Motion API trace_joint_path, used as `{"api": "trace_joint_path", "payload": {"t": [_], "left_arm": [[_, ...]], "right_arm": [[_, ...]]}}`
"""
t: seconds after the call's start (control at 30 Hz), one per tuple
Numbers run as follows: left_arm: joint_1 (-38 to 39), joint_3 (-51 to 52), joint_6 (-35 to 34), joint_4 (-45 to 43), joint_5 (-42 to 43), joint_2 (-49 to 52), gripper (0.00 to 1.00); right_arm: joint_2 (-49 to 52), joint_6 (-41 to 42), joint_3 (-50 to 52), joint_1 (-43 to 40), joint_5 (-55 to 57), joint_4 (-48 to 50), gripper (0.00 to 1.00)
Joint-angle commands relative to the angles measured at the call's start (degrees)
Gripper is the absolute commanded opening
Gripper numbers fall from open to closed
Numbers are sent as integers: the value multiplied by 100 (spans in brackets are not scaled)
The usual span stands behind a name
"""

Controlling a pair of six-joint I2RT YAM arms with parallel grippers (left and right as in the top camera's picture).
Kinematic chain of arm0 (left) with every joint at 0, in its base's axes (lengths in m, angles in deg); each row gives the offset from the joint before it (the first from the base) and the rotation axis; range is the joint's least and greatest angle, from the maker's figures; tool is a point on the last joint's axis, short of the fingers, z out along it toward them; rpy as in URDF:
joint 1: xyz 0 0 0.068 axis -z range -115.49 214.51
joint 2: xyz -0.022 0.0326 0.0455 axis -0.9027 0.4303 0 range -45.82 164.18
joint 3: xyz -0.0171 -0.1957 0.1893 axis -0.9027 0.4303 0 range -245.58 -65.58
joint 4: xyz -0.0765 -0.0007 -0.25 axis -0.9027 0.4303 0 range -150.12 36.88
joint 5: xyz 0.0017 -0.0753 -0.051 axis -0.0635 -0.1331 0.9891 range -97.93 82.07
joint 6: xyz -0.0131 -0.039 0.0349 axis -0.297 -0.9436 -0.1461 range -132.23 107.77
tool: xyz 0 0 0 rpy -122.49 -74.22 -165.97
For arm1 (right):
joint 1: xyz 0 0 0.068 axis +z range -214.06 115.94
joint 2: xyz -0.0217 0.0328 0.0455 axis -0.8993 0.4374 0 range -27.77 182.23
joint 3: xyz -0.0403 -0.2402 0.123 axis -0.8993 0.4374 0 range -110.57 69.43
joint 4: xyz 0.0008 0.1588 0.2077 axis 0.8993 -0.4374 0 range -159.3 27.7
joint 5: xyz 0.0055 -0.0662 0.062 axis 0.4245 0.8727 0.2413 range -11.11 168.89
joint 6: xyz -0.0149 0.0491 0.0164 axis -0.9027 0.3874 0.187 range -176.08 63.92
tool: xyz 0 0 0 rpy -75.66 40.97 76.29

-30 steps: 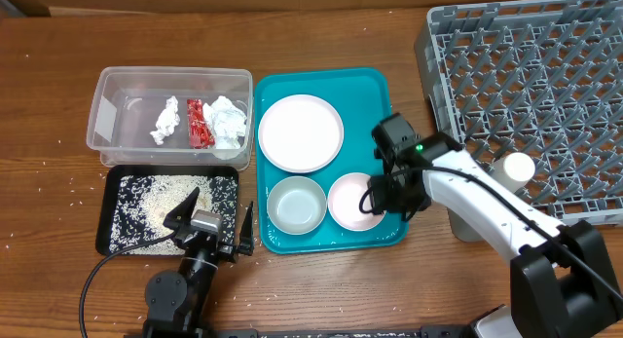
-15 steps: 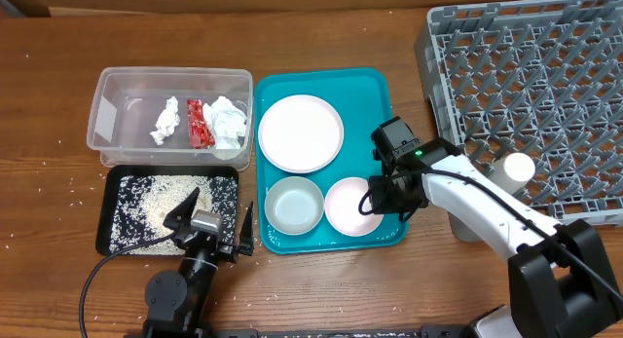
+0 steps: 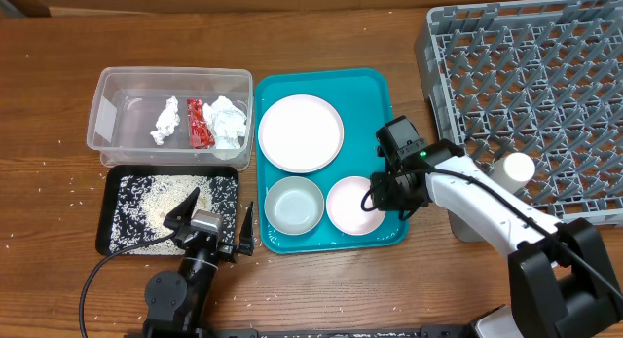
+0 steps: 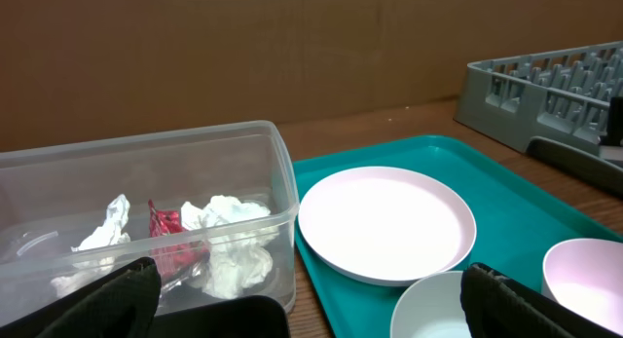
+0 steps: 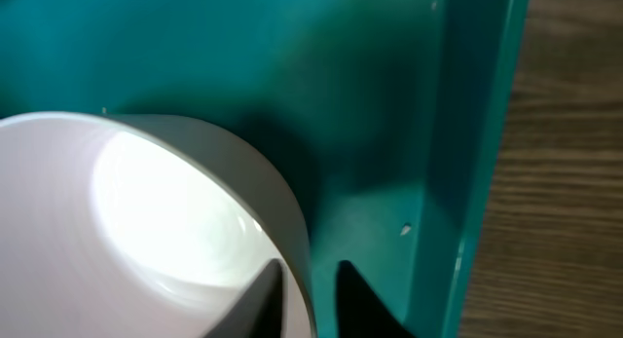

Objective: Sort waste into correct bins and load items into the dishwasher
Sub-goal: 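Reach the right gripper to the pink bowl and grip its rim, then carry the pink bowl to the dish rack and set it upright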

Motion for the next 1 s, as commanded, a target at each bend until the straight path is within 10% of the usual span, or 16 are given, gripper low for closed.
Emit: {"api": "trace_joint_path", "payload": {"t": [0.0, 0.7, 0.97], "left_arm": [[-35, 46, 94, -24, 0, -59, 100], [-35, 46, 94, -24, 0, -59, 100], [-35, 46, 94, -24, 0, -59, 100]], "right_arm": [[-68, 76, 127, -22, -76, -7, 4], [-684, -155, -2833, -295, 6933, -922, 4], [-166, -688, -2830, -1207, 7390, -544, 4]]}}
